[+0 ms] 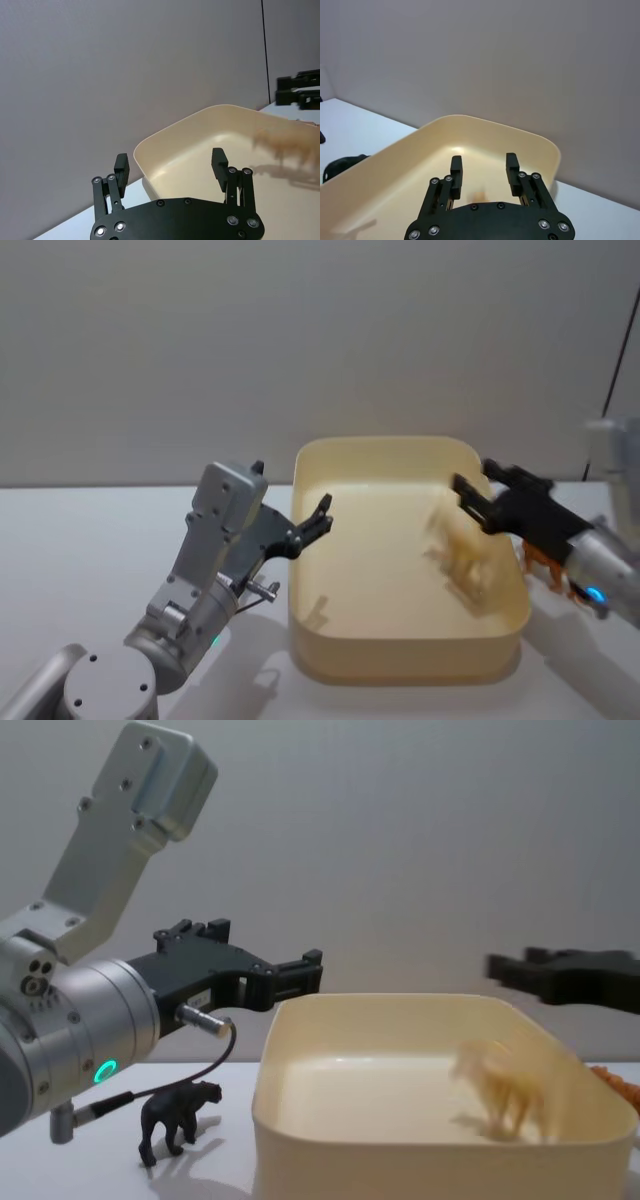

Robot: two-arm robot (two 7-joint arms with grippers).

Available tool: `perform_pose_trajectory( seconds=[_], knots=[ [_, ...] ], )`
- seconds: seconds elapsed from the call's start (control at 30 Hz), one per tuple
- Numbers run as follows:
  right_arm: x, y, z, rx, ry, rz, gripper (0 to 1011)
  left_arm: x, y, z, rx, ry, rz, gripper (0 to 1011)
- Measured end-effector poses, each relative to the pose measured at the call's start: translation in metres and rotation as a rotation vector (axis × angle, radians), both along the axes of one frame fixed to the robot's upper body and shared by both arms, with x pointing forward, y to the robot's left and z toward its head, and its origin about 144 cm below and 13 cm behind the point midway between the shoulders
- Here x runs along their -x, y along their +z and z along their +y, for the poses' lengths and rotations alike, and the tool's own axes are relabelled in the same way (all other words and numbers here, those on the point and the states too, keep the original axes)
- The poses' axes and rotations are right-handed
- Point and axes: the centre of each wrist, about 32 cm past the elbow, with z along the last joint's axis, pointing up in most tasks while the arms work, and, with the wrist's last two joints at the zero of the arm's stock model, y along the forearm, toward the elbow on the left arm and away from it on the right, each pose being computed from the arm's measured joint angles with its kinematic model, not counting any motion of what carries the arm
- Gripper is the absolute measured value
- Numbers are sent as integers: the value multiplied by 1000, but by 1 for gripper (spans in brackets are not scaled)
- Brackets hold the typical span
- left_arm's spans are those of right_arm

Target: Pick up the toy alternately with two hands and place it into the central storage box.

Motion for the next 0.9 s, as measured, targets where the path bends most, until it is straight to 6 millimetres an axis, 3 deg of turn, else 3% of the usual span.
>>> perform_pose_trajectory(
  seconds=[0.2,0.43,0.6,0.9],
  knots=[
    [-19,2,20,-13,54,11,686,0,0,0,0,0,0,1002],
    [-25,3,26,-14,73,14,889,0,0,0,0,0,0,1002],
    [-21,4,19,-10,54,10,996,0,0,0,0,0,0,1002],
    [0,4,-16,-9,-38,9,1001,0,0,0,0,0,0,1002]
  ],
)
